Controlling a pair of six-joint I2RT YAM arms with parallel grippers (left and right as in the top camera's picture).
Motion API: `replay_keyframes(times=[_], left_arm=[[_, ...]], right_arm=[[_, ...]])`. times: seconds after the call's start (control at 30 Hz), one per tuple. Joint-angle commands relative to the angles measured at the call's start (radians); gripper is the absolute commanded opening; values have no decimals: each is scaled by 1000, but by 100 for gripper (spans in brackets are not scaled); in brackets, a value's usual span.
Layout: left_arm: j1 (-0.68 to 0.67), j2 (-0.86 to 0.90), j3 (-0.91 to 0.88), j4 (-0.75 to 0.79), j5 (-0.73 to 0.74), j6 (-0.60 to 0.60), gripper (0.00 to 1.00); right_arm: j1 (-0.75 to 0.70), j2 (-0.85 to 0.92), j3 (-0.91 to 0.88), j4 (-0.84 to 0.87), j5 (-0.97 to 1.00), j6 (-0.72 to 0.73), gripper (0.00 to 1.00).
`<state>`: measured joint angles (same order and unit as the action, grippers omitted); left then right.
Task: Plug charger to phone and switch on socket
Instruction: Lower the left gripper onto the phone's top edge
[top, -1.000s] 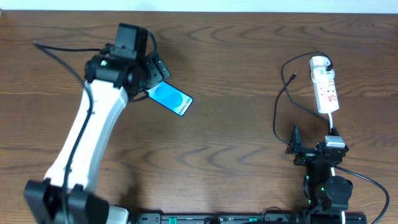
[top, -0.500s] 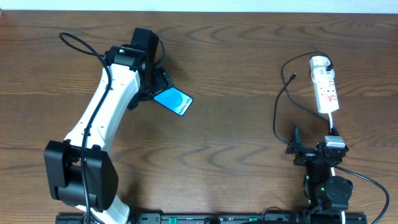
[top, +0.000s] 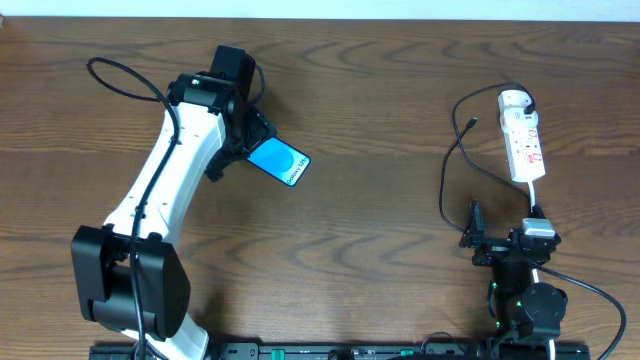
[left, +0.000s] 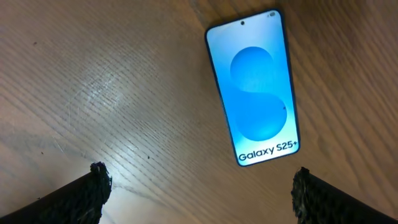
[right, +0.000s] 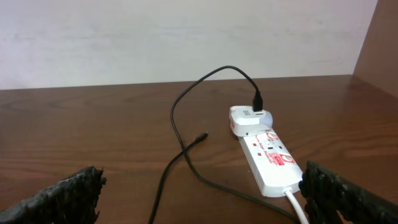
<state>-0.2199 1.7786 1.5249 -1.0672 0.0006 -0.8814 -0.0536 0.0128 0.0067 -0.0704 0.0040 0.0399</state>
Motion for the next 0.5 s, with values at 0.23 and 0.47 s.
replay_keyframes(times=[0.23, 0.47], left_arm=[[0, 73, 2, 103, 57, -151, 95], [0, 277, 91, 150, 59, -64, 98]], right_arm=[[3, -2, -1, -5, 5, -12, 99], [3, -2, -1, -5, 5, -12, 99]])
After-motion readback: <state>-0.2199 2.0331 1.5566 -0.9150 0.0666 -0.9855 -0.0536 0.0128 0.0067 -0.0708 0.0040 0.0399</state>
